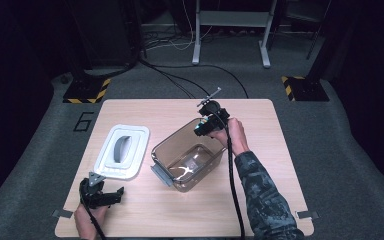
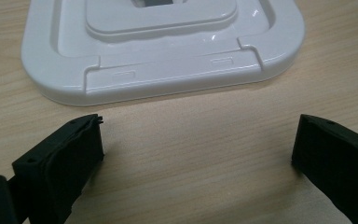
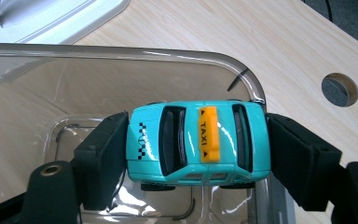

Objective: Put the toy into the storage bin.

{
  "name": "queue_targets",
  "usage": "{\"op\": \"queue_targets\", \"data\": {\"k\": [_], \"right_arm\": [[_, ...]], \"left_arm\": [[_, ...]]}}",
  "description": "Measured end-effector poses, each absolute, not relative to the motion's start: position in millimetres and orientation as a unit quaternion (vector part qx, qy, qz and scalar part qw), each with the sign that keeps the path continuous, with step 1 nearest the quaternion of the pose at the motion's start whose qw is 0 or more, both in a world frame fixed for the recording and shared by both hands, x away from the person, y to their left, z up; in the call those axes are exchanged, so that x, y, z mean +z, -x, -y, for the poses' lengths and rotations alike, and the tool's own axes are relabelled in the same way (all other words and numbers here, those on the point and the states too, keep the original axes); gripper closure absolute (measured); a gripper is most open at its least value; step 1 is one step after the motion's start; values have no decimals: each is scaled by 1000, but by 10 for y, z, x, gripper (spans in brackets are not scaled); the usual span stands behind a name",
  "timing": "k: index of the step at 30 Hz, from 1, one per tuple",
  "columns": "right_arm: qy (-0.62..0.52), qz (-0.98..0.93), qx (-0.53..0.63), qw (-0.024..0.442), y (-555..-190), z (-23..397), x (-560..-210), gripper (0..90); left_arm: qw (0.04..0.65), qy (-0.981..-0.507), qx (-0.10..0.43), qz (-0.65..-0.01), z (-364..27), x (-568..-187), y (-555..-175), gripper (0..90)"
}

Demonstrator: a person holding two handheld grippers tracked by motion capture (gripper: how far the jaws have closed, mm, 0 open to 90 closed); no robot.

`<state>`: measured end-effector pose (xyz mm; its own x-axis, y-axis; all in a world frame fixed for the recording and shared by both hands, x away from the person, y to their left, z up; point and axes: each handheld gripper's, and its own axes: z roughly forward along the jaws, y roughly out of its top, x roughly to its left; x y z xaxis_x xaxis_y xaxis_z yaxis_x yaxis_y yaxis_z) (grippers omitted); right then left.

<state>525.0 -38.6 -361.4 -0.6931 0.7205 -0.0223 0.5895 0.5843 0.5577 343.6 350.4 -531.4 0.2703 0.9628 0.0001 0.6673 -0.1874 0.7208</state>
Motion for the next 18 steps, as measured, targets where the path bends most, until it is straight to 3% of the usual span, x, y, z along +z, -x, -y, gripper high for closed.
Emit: {"op": "queue_targets", "data": {"k": [18], "right_arm": [[-378, -882, 262, 105, -5349, 272, -3829, 244]], "left_arm": [[312, -733, 237, -556, -3502, -5314, -3434, 15]]}}
